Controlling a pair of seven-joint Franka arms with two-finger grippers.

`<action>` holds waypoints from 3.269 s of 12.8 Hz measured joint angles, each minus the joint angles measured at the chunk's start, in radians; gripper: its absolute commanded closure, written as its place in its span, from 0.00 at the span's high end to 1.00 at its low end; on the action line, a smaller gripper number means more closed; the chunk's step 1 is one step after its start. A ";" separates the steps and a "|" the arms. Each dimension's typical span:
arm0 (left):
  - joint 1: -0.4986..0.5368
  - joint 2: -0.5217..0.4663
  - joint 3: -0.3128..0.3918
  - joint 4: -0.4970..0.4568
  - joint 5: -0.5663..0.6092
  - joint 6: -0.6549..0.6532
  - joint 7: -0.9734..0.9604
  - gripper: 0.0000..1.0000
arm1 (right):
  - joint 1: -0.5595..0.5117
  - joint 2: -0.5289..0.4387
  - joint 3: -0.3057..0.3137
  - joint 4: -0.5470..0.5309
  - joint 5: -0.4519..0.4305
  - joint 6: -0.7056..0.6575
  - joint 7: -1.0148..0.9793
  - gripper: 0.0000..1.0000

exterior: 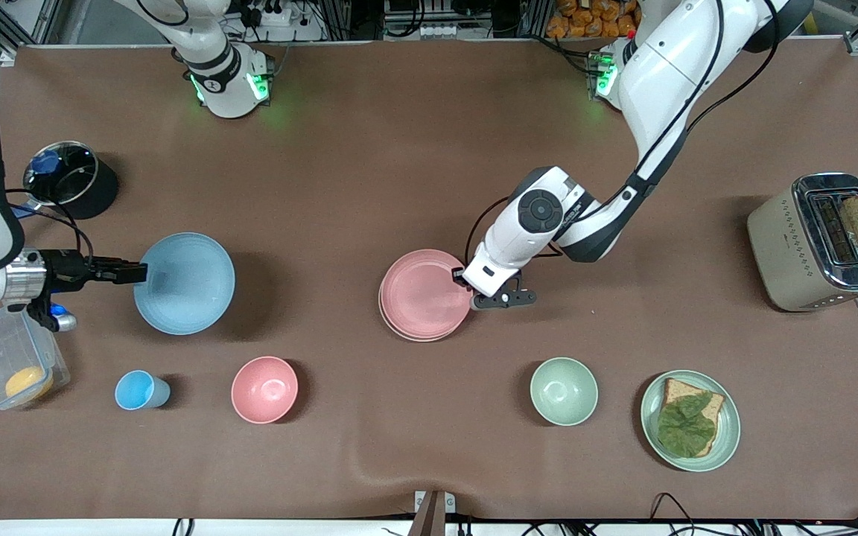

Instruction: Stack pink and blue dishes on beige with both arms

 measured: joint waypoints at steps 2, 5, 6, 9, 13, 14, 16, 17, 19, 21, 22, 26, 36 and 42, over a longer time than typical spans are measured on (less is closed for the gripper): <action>-0.011 0.010 0.000 0.000 0.000 0.010 -0.004 1.00 | 0.000 0.000 0.001 0.000 0.001 0.000 0.000 0.00; -0.015 0.010 0.014 0.010 0.023 0.017 -0.008 1.00 | 0.003 0.000 0.004 -0.006 0.047 0.000 0.000 0.00; -0.008 -0.001 0.021 0.022 0.040 0.017 -0.013 1.00 | 0.007 0.001 0.006 -0.008 0.063 0.000 0.001 0.00; 0.072 -0.160 0.028 0.068 0.062 -0.152 -0.012 1.00 | 0.063 0.003 0.014 -0.011 0.088 0.003 0.050 0.00; 0.202 -0.426 0.029 0.073 0.065 -0.442 0.106 1.00 | 0.264 0.003 0.021 -0.013 0.098 0.099 0.283 0.00; 0.214 -0.466 0.030 0.085 0.065 -0.526 0.131 1.00 | 0.328 0.003 0.022 -0.013 0.099 0.144 0.360 0.00; 0.247 -0.515 0.030 0.144 0.062 -0.678 0.235 1.00 | 0.436 0.004 0.023 -0.015 0.111 0.214 0.483 0.00; 0.270 -0.527 0.032 0.186 0.048 -0.736 0.300 1.00 | 0.474 0.004 0.023 -0.015 0.134 0.233 0.517 0.00; 0.325 -0.543 0.031 0.255 0.004 -0.839 0.376 1.00 | 0.512 0.006 0.022 -0.019 0.191 0.258 0.540 0.00; 0.385 -0.561 0.020 0.297 -0.044 -0.911 0.417 1.00 | 0.538 0.013 0.022 -0.024 0.265 0.281 0.542 0.00; 0.398 -0.569 0.022 0.312 -0.059 -0.939 0.437 1.00 | 0.561 0.017 0.022 -0.026 0.288 0.308 0.561 0.00; 0.178 -0.579 0.307 0.338 -0.081 -1.036 0.615 1.00 | 0.694 0.045 0.022 -0.029 0.297 0.482 0.664 0.00; 0.093 -0.610 0.547 0.347 -0.207 -1.129 0.706 1.00 | 0.772 0.121 0.016 -0.053 0.253 0.600 0.678 0.00; 0.053 -0.616 0.569 0.346 -0.208 -1.134 0.701 1.00 | 0.783 0.128 0.016 -0.059 0.241 0.621 0.692 0.83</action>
